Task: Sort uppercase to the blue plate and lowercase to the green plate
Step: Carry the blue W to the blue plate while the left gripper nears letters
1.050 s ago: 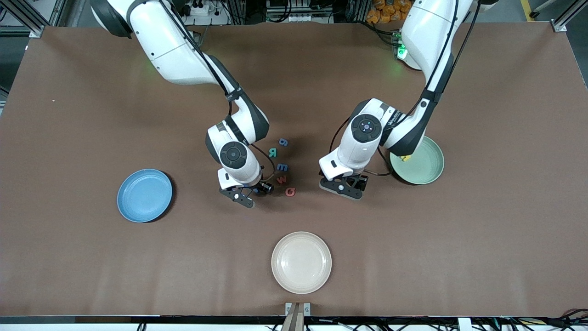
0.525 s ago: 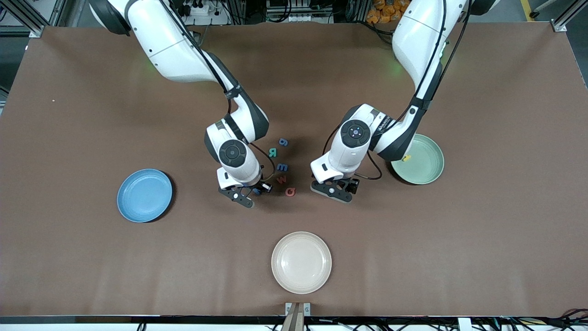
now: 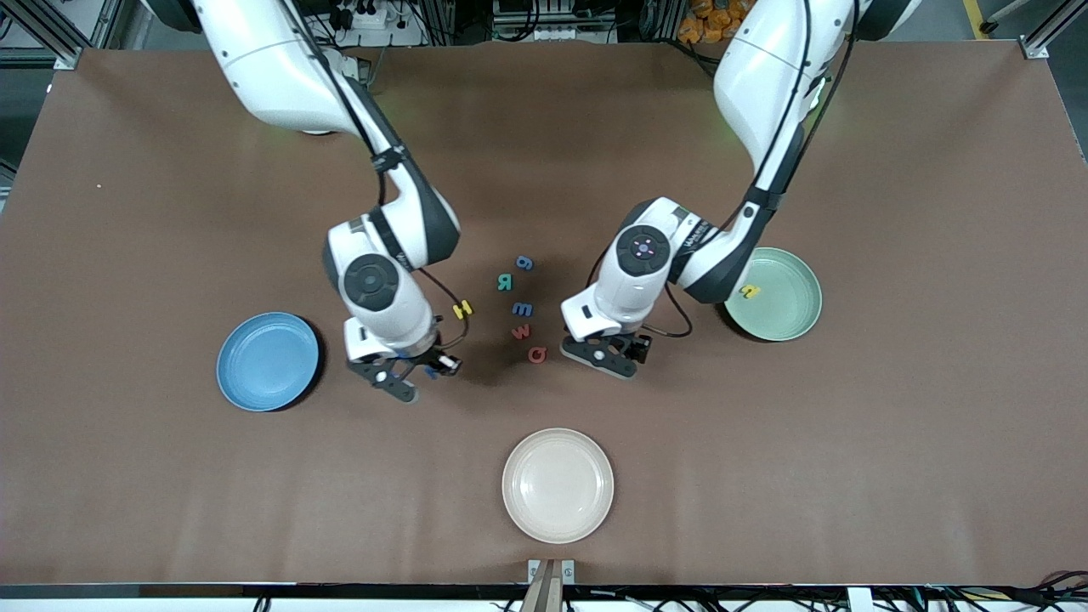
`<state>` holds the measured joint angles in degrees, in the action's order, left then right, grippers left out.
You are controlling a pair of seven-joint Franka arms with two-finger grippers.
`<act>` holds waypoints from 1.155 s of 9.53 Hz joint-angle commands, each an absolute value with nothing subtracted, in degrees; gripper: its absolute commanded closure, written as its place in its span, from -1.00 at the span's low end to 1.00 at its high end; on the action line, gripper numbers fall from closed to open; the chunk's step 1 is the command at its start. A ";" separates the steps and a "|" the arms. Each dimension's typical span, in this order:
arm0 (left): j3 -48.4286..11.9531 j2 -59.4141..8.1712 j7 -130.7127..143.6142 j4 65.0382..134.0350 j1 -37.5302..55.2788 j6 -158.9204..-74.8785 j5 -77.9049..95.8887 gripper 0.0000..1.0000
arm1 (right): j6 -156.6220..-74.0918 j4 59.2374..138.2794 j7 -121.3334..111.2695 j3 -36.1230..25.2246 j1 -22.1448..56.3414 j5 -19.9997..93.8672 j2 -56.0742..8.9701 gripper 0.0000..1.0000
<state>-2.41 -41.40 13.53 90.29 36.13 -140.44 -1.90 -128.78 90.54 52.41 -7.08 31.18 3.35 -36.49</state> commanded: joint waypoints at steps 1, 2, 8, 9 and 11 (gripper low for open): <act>-2.02 -43.41 12.84 87.64 37.96 -140.88 -4.03 -1.00 | -125.17 91.84 45.12 -7.12 27.18 2.81 -33.41 1.00; -2.02 -45.85 12.22 85.19 38.84 -143.41 -4.30 -1.00 | -123.16 91.85 40.91 -7.12 24.72 2.81 -32.62 1.00; -1.85 -46.94 20.29 82.17 46.31 -141.27 -4.22 -1.00 | -117.42 94.91 15.86 -7.12 11.89 1.41 -28.13 1.00; -1.41 -46.85 21.87 82.18 48.06 -137.41 -4.57 -1.00 | -118.03 96.14 11.91 -7.12 9.69 1.41 -28.04 1.00; -1.23 -46.76 22.67 82.27 49.39 -132.56 -5.80 -1.00 | -122.32 100.35 5.30 -7.03 6.26 1.41 -27.69 1.00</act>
<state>-2.05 -47.02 20.45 82.64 48.18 -135.46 -3.65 -119.30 95.41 8.71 -8.06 8.29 2.16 -30.14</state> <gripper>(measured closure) 0.000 0.652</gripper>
